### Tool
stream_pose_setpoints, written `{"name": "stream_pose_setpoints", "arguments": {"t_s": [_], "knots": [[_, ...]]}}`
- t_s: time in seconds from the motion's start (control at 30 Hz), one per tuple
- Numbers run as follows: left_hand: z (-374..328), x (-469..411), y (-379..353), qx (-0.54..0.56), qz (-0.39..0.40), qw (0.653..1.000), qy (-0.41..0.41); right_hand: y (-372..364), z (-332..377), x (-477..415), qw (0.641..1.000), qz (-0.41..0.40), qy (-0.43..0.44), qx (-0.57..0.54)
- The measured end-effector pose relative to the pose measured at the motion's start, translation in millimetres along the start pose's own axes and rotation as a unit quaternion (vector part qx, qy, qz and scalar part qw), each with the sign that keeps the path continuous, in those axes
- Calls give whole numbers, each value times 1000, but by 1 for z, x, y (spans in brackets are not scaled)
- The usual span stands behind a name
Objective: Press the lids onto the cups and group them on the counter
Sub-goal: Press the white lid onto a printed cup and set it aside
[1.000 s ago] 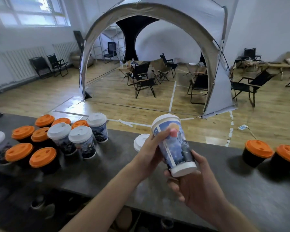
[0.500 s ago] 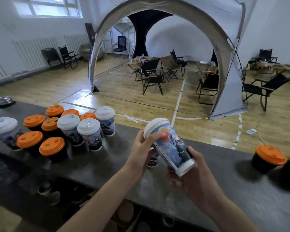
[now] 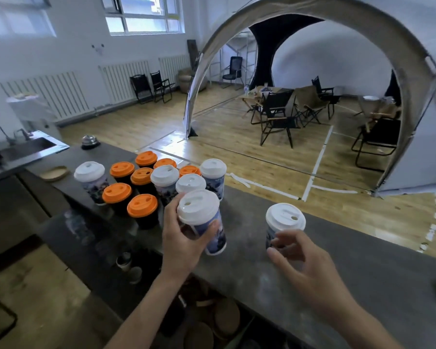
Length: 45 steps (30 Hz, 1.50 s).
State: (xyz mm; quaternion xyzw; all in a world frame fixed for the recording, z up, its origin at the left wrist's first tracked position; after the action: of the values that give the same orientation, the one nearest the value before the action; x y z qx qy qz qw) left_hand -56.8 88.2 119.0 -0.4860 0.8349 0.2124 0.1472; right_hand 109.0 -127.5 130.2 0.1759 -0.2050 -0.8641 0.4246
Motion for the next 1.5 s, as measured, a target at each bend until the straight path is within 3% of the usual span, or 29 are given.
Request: {"name": "stream_pose_setpoints", "arguments": {"t_s": [0.07, 0.13, 0.33, 0.47, 0.6, 0.8, 1.07, 1.17, 1.27, 1.37, 1.43, 1.5], "knots": [[20, -3, 21, -117, -27, 992, -37, -8, 4, -9, 998, -1, 47, 32], [40, -7, 34, -163, -41, 985, -26, -16, 8, -18, 995, 4, 75, 62], [78, -27, 38, -164, -46, 985, 6, -25, 16, -30, 984, -15, 134, 116], [80, -28, 34, -162, -43, 986, 10, -10, 12, -30, 960, -94, 190, 181], [72, -19, 34, -174, -59, 983, -1, 8, -18, -42, 955, -124, 130, 237], [39, -5, 31, -238, -94, 965, -51, 7, -77, -57, 994, -65, -2, 83], [16, 17, 8, -273, -110, 953, -73, 0, -117, -62, 990, -97, -51, -91], [-3, 32, -36, -227, -40, 964, -131, 6, -119, -45, 990, -106, -30, -84], [-9, 44, -97, -107, 109, 980, -127, 19, -120, -11, 991, -124, -2, -51], [-10, 50, -164, 22, 243, 970, -23, 32, -131, 19, 992, -126, -4, -12], [-14, 55, -212, 135, 309, 939, 69, 37, -139, 29, 994, -110, -13, 0], [-15, 61, -251, 235, 322, 904, 157, 43, -146, 33, 993, -116, -20, -5]]}}
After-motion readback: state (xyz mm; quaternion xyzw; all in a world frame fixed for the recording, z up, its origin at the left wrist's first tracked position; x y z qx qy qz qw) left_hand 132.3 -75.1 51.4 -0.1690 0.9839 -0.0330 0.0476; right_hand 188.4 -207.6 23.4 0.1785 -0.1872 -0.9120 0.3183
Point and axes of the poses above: each hand's wrist, its own x-axis away from the middle knuckle, its own y-axis out of the back of the hand, z = x × y, the point moved 8 cm from there along -x, towards the middle knuckle, and after that the axes turned 7 degrees about z, right-handed, at the moved point
